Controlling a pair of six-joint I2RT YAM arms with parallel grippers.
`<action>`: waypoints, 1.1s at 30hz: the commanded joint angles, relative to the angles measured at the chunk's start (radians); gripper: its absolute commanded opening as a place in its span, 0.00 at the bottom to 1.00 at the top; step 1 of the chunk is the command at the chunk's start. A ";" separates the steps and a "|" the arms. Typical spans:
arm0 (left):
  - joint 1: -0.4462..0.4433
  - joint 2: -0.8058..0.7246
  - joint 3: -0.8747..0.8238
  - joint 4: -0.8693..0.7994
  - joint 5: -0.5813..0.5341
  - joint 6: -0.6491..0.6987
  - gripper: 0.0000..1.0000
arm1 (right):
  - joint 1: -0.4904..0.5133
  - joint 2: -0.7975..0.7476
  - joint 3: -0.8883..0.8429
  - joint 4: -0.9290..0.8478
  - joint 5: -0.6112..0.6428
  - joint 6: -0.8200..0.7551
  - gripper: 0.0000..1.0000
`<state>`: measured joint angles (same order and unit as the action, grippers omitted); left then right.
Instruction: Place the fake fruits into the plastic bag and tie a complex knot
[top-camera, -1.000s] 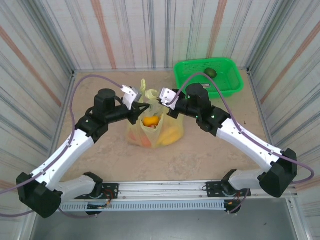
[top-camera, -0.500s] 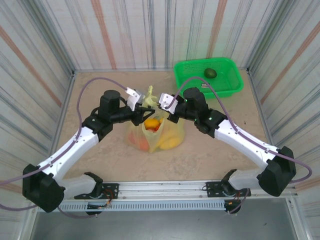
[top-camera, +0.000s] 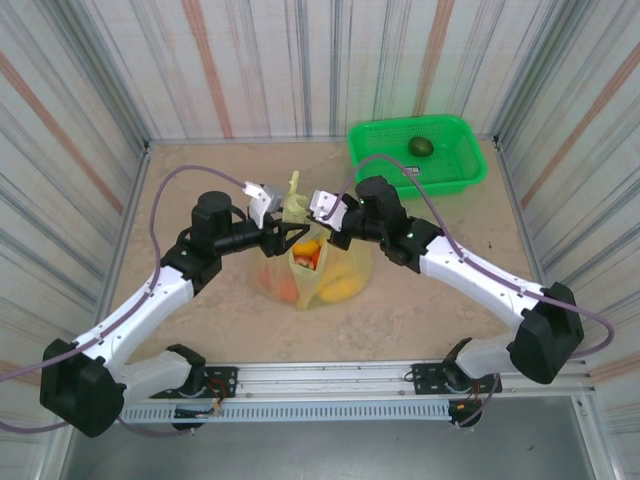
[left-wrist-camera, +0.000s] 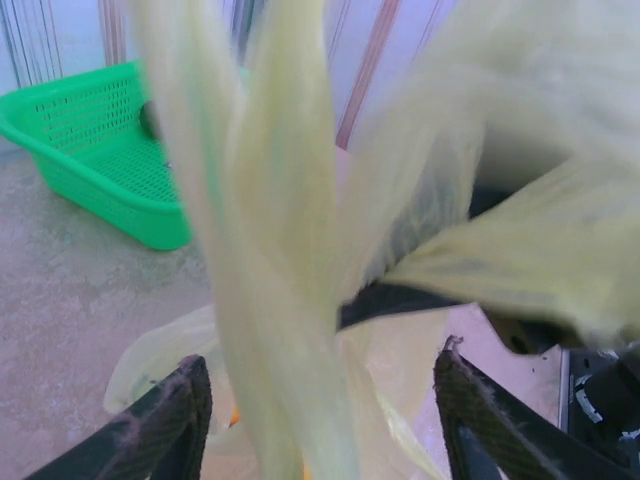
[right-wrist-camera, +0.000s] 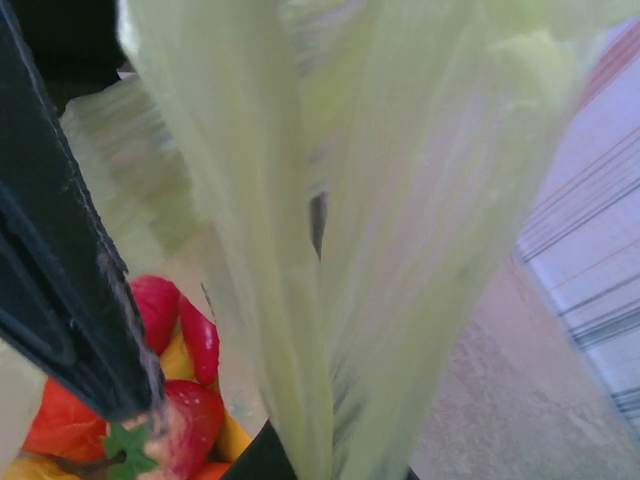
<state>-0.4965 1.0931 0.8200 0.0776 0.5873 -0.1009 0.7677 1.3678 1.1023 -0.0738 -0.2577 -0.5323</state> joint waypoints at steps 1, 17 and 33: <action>0.010 -0.032 -0.013 0.042 0.039 0.011 0.67 | 0.018 0.032 0.050 -0.030 0.019 -0.009 0.00; 0.030 -0.011 -0.048 0.146 0.086 -0.040 0.67 | 0.023 0.000 -0.024 -0.047 -0.025 -0.108 0.00; 0.032 0.056 -0.041 0.248 0.276 -0.068 0.35 | -0.005 -0.011 -0.030 -0.056 -0.060 -0.115 0.00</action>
<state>-0.4702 1.1526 0.7753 0.2867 0.8074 -0.1711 0.7753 1.3792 1.0737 -0.1143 -0.2928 -0.6376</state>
